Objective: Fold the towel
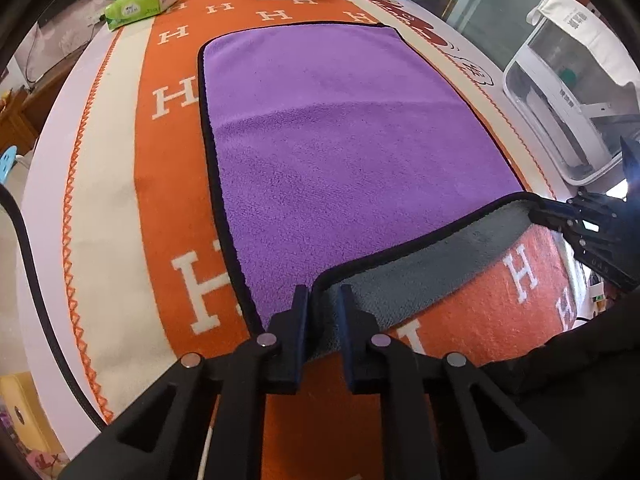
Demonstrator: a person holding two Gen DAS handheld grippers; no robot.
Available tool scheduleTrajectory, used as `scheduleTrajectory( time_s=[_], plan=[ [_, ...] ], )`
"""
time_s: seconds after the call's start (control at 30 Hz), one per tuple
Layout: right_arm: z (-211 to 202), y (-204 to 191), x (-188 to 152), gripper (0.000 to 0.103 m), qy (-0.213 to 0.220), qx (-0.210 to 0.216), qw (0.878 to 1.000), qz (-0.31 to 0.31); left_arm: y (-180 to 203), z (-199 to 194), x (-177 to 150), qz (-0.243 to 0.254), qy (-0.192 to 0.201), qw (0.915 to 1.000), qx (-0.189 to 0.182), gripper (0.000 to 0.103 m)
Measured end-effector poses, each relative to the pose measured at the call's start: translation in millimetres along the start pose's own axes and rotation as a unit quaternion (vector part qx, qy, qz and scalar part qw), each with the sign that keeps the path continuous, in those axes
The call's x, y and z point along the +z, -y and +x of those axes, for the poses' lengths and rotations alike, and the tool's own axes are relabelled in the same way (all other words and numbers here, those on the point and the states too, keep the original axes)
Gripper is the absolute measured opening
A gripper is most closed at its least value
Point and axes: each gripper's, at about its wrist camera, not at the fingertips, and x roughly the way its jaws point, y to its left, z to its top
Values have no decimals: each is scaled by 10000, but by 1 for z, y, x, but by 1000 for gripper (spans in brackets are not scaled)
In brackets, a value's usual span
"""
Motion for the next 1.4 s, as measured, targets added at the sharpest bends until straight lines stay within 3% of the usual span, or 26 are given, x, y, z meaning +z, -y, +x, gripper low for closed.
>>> scheduleTrajectory(
  time_s=[0.47,0.77,1.03,1.4],
  plan=[
    [0,0,5,4,-89,-86,9998,-131,1,-5,-4,-93,94,9997,189,5],
    [-28,-6,20,4,48,-193,9995,-243,5,-45,0,19,416,9987,301,4],
    [-65,-9,48,4,554,-377,9973,-286,4,-92,21,30,931,9947,432,4],
    [-90,1,103,4,1339,-760,9876,-314,-6,-140,87,152,1854,9804,650,4]
  ],
)
